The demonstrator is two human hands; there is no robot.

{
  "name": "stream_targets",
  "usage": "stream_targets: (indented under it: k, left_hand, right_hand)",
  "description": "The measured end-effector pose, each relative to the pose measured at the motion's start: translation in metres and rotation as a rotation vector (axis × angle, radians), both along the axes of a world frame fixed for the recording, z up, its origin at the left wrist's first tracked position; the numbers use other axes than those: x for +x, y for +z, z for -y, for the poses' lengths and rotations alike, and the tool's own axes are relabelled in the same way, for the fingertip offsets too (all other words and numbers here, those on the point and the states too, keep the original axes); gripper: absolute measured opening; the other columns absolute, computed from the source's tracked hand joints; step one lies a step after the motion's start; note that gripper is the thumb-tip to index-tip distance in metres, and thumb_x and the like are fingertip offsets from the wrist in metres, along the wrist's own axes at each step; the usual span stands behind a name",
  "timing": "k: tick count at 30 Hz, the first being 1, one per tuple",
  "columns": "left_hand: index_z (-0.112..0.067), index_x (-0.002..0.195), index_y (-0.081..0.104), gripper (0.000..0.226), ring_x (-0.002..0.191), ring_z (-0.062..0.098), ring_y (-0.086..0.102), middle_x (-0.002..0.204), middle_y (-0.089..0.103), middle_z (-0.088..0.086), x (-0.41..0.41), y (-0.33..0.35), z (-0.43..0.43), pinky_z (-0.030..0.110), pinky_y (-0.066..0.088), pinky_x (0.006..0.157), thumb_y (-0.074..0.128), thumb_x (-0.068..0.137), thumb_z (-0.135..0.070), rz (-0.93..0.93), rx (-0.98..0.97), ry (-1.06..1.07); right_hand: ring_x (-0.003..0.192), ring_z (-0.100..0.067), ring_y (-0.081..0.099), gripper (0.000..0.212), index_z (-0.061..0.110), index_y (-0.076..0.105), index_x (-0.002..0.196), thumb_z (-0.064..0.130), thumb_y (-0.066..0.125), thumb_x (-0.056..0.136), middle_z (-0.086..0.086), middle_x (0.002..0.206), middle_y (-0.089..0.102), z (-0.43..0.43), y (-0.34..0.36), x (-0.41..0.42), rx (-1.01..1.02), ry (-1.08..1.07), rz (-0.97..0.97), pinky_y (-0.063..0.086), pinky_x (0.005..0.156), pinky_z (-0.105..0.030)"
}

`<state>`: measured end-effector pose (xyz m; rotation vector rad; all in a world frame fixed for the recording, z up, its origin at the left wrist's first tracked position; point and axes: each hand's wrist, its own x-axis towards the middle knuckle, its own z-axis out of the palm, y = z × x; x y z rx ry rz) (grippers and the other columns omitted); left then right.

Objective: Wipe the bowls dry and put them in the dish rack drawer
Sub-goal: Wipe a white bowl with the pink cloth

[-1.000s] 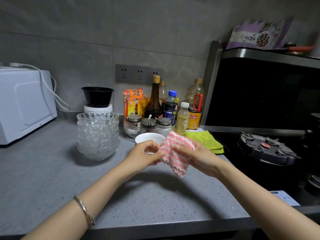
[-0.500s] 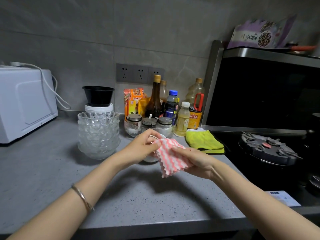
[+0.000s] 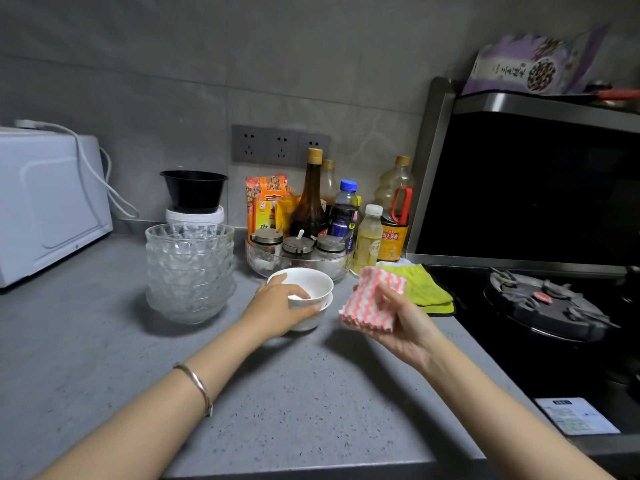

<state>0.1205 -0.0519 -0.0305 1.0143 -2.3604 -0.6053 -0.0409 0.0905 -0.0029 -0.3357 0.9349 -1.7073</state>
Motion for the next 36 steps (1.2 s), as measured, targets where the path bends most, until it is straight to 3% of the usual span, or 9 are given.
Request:
stream_targets:
  k: [7, 10, 13, 18, 22, 24, 27, 31, 36]
  left_hand:
    - [-0.022, 0.111, 0.071, 0.035, 0.133, 0.03, 0.036, 0.145, 0.045, 0.003, -0.01, -0.01, 0.006, 0.034, 0.031, 0.109, 0.062, 0.087, -0.044, -0.014, -0.032, 0.005]
    - [-0.024, 0.101, 0.074, 0.032, 0.131, 0.03, 0.039, 0.141, 0.049, 0.001, -0.007, -0.009, 0.002, 0.036, 0.031, 0.108, 0.061, 0.085, -0.048, -0.093, -0.028, -0.031]
    - [-0.025, 0.096, 0.074, 0.024, 0.129, 0.017, 0.04, 0.134, 0.049, -0.006, 0.0, 0.008, -0.008, 0.033, 0.029, 0.108, 0.062, 0.087, -0.043, -0.33, 0.031, -0.036]
    - [-0.02, 0.106, 0.067, 0.024, 0.104, 0.013, 0.059, 0.106, 0.068, -0.007, 0.023, 0.046, -0.046, 0.02, 0.043, 0.094, 0.061, 0.085, -0.032, -0.779, 0.619, -0.152]
    - [-0.021, 0.099, 0.062, 0.014, 0.075, -0.003, 0.06, 0.082, 0.069, -0.014, 0.055, 0.056, -0.061, 0.019, 0.044, 0.075, 0.05, 0.094, -0.026, -0.853, 0.811, -0.216]
    - [-0.023, 0.096, 0.064, 0.016, 0.076, -0.002, 0.064, 0.077, 0.072, -0.016, 0.07, 0.057, -0.066, 0.017, 0.047, 0.074, 0.051, 0.091, -0.031, -0.853, 0.815, -0.225]
    - [-0.025, 0.105, 0.067, 0.035, 0.093, 0.006, 0.064, 0.094, 0.074, -0.01, 0.089, 0.053, -0.068, 0.025, 0.045, 0.089, 0.053, 0.08, -0.045, -0.834, 0.687, -0.171]
    - [-0.023, 0.1, 0.068, 0.028, 0.075, 0.002, 0.067, 0.086, 0.074, -0.006, 0.103, 0.049, -0.067, 0.018, 0.051, 0.064, 0.046, 0.094, -0.038, -0.886, 0.534, -0.031]
    - [-0.015, 0.093, 0.07, 0.038, 0.075, 0.014, 0.069, 0.086, 0.075, 0.006, 0.113, 0.043, -0.069, 0.024, 0.052, 0.06, 0.043, 0.095, -0.042, -0.956, 0.499, 0.094]
  right_hand:
    - [0.106, -0.033, 0.06, 0.058, 0.0, 0.048, 0.126, 0.02, 0.064, 0.075, -0.021, 0.116, 0.061, 0.001, -0.004, -0.003, 0.0, -0.017, 0.005, 0.049, 0.075, -0.063]
    - [0.102, -0.031, 0.061, 0.046, 0.0, 0.047, 0.127, 0.019, 0.059, 0.087, -0.019, 0.113, 0.062, 0.001, -0.001, 0.001, -0.004, -0.028, -0.014, 0.053, 0.072, -0.057]
    - [0.108, -0.033, 0.059, 0.035, 0.001, 0.05, 0.121, 0.024, 0.052, 0.095, -0.021, 0.112, 0.061, 0.001, 0.004, 0.004, -0.034, -0.043, -0.022, 0.048, 0.074, -0.063]
    - [0.098, -0.03, 0.064, 0.031, 0.003, 0.057, 0.111, 0.03, 0.046, 0.098, -0.017, 0.101, 0.067, 0.0, 0.024, 0.018, -0.101, -0.079, -0.082, 0.051, 0.08, -0.057]
    - [0.102, -0.023, 0.065, 0.043, 0.006, 0.052, 0.127, 0.035, 0.048, 0.095, -0.012, 0.113, 0.067, 0.004, 0.037, 0.039, -0.17, -0.072, -0.182, 0.051, 0.086, -0.043]
    - [0.111, -0.018, 0.062, 0.044, 0.013, 0.05, 0.132, 0.036, 0.048, 0.095, -0.005, 0.125, 0.063, 0.008, 0.041, 0.053, -0.235, -0.078, -0.307, 0.047, 0.095, -0.038]
    - [0.12, -0.004, 0.054, 0.036, 0.02, 0.052, 0.125, 0.04, 0.05, 0.095, 0.011, 0.128, 0.06, 0.009, 0.047, 0.088, -0.383, -0.101, -0.684, 0.041, 0.103, -0.026]
    - [0.113, 0.008, 0.051, 0.043, 0.02, 0.052, 0.112, 0.054, 0.046, 0.086, 0.027, 0.116, 0.056, 0.006, 0.031, 0.136, -0.476, -0.019, -1.151, 0.045, 0.086, -0.014]
    - [0.116, -0.006, 0.052, 0.041, 0.034, 0.048, 0.127, 0.055, 0.041, 0.092, 0.022, 0.125, 0.054, 0.011, 0.009, 0.155, -0.542, -0.213, -1.521, 0.043, 0.097, -0.04]
